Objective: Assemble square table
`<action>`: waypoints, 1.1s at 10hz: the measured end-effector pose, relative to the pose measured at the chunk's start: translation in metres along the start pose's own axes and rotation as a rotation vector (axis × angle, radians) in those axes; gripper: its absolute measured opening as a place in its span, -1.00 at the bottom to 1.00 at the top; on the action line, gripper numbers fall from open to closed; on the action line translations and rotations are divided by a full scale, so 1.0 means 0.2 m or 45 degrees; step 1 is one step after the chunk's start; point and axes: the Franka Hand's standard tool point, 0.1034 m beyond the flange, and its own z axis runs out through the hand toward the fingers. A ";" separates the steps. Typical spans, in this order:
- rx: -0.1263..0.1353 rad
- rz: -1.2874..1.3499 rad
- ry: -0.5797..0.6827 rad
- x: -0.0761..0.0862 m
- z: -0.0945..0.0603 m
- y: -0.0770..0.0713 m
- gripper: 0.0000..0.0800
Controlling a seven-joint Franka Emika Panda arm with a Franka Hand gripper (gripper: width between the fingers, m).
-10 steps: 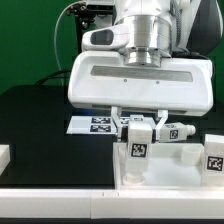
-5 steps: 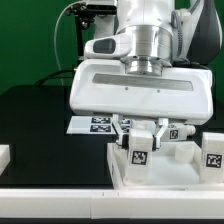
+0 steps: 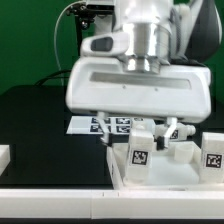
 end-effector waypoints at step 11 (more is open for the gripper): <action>0.170 0.130 -0.508 0.01 0.05 -0.11 0.62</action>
Offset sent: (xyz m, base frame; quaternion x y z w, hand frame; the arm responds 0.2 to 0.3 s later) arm 0.0130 0.0065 -0.0002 0.0354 -0.2008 0.0389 0.9782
